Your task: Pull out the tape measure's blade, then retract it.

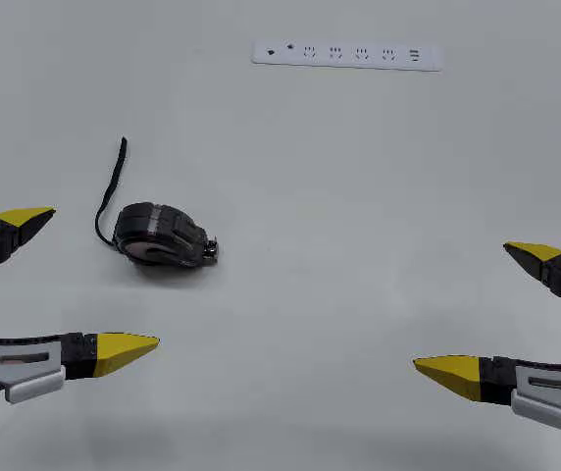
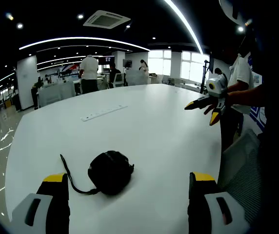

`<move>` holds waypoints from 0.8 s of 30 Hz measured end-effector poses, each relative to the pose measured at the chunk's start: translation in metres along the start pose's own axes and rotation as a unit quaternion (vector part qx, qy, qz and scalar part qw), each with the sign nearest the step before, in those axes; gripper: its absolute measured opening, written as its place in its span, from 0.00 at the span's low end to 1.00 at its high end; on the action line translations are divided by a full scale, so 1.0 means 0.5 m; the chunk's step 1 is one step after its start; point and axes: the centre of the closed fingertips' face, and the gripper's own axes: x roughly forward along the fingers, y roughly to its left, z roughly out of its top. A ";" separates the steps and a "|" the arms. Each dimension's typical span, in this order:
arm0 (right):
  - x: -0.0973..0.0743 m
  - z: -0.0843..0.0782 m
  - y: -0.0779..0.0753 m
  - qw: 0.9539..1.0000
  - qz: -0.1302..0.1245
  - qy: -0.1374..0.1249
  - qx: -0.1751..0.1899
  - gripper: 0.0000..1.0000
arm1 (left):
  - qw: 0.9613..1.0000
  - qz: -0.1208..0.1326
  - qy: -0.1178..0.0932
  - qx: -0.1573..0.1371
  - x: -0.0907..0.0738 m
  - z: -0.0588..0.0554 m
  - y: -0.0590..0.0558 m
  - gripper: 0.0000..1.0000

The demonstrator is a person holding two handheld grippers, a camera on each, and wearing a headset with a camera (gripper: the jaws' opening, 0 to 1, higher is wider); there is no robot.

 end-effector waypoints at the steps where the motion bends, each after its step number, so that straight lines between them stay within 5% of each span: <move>1: 0.000 0.000 0.000 1.000 0.000 0.000 -0.001 1.00 | 1.000 -0.001 0.000 0.001 0.000 0.000 0.000 1.00; 24: 0.000 -0.001 0.001 1.000 0.001 0.003 -0.008 1.00 | 1.000 -0.004 0.006 0.011 0.002 -0.002 -0.001 1.00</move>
